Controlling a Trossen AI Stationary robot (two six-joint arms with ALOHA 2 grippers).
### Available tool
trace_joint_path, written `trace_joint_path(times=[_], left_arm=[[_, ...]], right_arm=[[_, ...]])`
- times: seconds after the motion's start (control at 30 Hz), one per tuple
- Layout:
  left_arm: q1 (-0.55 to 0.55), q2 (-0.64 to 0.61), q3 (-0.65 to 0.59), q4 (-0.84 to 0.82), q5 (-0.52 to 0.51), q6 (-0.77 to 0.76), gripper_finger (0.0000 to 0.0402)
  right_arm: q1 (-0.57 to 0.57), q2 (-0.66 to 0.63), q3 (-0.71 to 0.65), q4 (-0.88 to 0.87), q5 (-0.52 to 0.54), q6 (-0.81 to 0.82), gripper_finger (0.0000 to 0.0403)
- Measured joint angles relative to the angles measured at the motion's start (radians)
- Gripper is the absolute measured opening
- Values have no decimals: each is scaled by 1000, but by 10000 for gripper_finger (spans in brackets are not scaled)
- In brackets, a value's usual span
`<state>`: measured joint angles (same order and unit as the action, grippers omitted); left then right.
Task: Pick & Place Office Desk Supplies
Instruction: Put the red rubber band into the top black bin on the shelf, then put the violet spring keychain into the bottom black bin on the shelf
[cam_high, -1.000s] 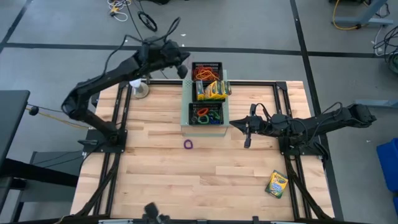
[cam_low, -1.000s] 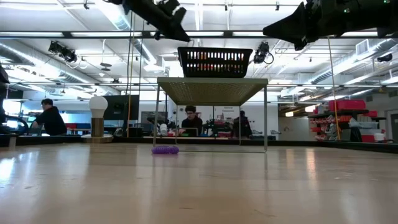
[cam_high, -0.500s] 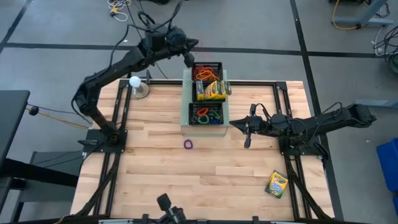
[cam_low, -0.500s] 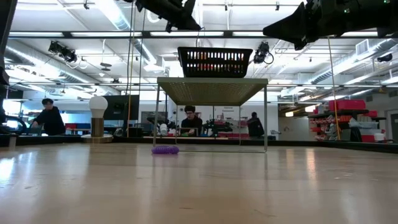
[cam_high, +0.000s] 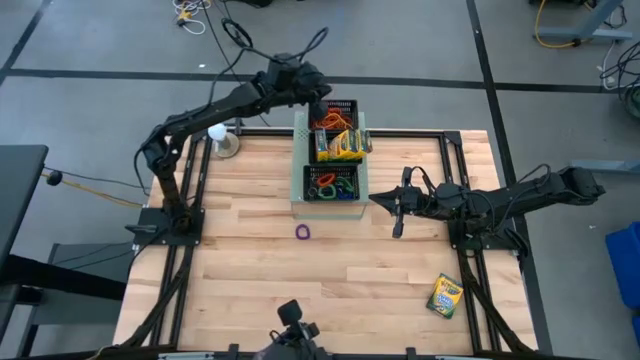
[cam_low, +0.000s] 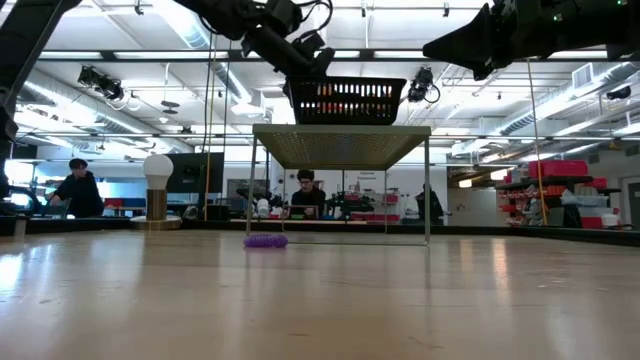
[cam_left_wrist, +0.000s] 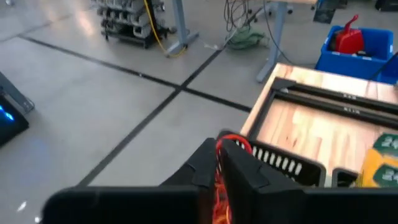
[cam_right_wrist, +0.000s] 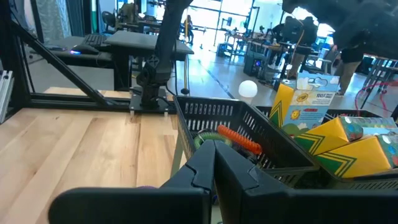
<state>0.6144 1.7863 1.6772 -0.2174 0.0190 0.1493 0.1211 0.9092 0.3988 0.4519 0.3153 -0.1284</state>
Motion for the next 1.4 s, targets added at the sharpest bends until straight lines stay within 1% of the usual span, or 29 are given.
trace_joint_path(times=[0.27,0.37,0.47,0.53,0.57,0.63,0.67,0.77,0.83,0.9,1.03,1.13,1.27,1.33,1.4], left_arm=[[-6,-17,0,-108,1,1,111],[-6,-34,0,-159,0,27,135],[-13,-74,0,-223,-14,47,142],[-22,-114,-6,-280,-7,67,132],[-27,-139,-34,-275,20,73,124],[-38,-188,-127,-238,95,63,101],[-51,-211,-185,-217,109,63,87],[-91,-316,-383,-148,74,75,39],[-113,-415,-520,-36,55,80,12],[-125,-514,-661,89,56,64,8],[-141,-686,-950,350,54,-16,12],[-146,-772,-1145,546,84,-82,13],[-146,-786,-1369,809,145,-170,11],[-148,-776,-1454,933,146,-197,11],[-156,-756,-1526,1016,141,-212,11]], right_arm=[[0,0,0,0,-5,0,15],[0,0,0,0,-5,0,15],[0,0,0,4,-5,-13,15],[-1,0,0,12,-6,-26,15],[-1,0,0,12,-6,-35,15],[-1,0,0,11,-6,-48,15],[-1,0,0,12,-5,-51,15],[-1,0,0,16,3,-75,15],[-1,0,0,26,13,-79,15],[-1,0,0,44,18,-73,15],[0,0,0,78,23,-63,15],[0,0,0,73,65,-23,10],[0,0,0,23,107,36,4],[5,0,0,-2,127,79,6],[25,0,0,-33,161,126,6]])
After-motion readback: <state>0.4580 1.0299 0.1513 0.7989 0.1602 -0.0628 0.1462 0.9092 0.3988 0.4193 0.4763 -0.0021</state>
